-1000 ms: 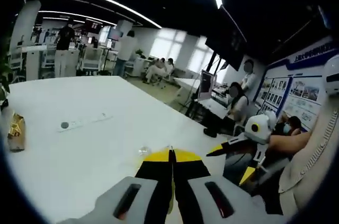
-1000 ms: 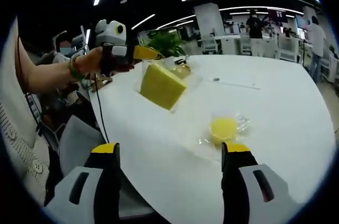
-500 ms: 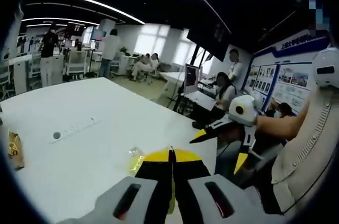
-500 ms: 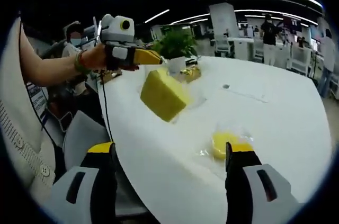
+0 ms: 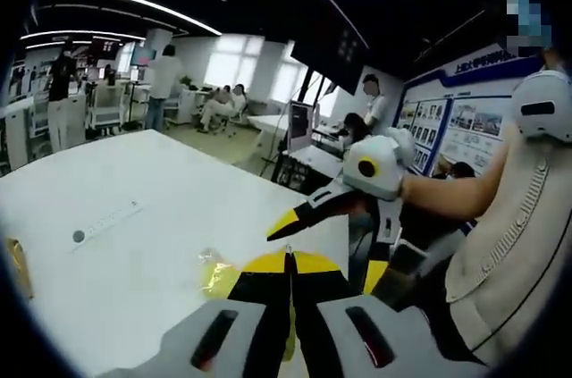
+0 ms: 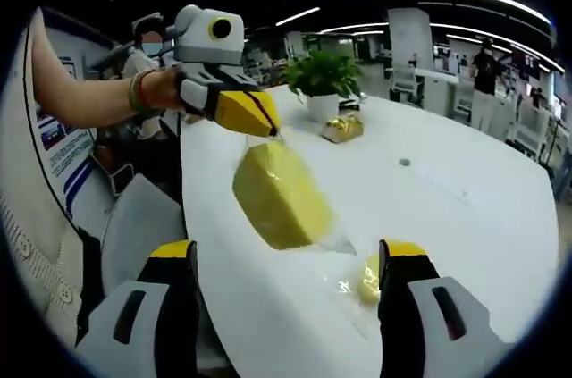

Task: Compare the silicone blocks by pressing each to a similar depth, holding the contact briefly, and releasing to observe deformation and rebound differences across the visible hardness samples.

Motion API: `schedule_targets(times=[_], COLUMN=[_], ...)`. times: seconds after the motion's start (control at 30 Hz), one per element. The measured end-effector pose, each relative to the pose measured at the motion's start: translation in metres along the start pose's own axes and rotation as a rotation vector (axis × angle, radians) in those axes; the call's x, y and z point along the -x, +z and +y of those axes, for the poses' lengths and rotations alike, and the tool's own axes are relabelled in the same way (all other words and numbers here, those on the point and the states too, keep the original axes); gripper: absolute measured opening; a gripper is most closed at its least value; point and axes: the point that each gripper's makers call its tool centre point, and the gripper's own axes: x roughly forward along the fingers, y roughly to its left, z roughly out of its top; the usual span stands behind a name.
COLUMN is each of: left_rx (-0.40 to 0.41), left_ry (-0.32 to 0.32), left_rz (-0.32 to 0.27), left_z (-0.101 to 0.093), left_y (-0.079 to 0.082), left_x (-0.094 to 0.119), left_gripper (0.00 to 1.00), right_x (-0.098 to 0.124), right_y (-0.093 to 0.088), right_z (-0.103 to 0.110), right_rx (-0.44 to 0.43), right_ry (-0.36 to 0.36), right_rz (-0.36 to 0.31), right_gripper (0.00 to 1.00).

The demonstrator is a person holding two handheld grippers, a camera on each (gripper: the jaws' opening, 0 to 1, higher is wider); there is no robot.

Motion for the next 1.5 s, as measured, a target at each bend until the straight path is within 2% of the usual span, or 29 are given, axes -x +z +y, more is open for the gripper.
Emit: schedule_targets(times=[0.27, 0.57, 0.77, 0.83, 0.87, 0.97, 1.1, 1.23, 1.5], left_rx=[-0.027, -0.049, -0.065, -0.069, -0.059, -0.075, -0.078, -0.079, -0.068], left_ry=[-0.048, -0.1, -0.124, -0.142, -0.172, -0.181, -0.178, -0.173, -0.146], left_rz=[0.022, 0.048, 0.066, 0.068, 0.071, 0.082, 0.091, 0.095, 0.069], left_z=[-0.009, -0.018, -0.022, -0.024, -0.03, -0.032, -0.03, -0.029, -0.025], left_y=[-0.001, 0.001, -0.001, -0.001, -0.002, -0.004, -0.007, -0.009, -0.009], left_x=[-0.004, -0.01, -0.013, -0.014, -0.014, -0.014, -0.015, -0.013, -0.008], left_gripper=[0.0, 0.0, 0.0, 0.0, 0.0, 0.0, 0.0, 0.0, 0.0], right_x=[-0.016, -0.031, -0.038, -0.04, -0.04, -0.041, -0.042, -0.042, -0.043], right_y=[0.005, -0.001, -0.004, -0.007, -0.007, -0.009, -0.011, -0.011, -0.006], right_z=[0.003, 0.009, 0.011, 0.012, 0.013, 0.015, 0.017, 0.017, 0.015], right_rx=[0.024, 0.038, 0.041, 0.035, 0.032, 0.04, 0.055, 0.057, 0.127], right_ry=[0.046, 0.088, 0.127, 0.142, 0.148, 0.163, 0.177, 0.184, 0.155], right_rz=[0.034, 0.069, 0.087, 0.104, 0.106, 0.112, 0.113, 0.112, 0.1], right_gripper=[0.75, 0.7, 0.62, 0.6, 0.59, 0.52, 0.38, 0.31, 0.22])
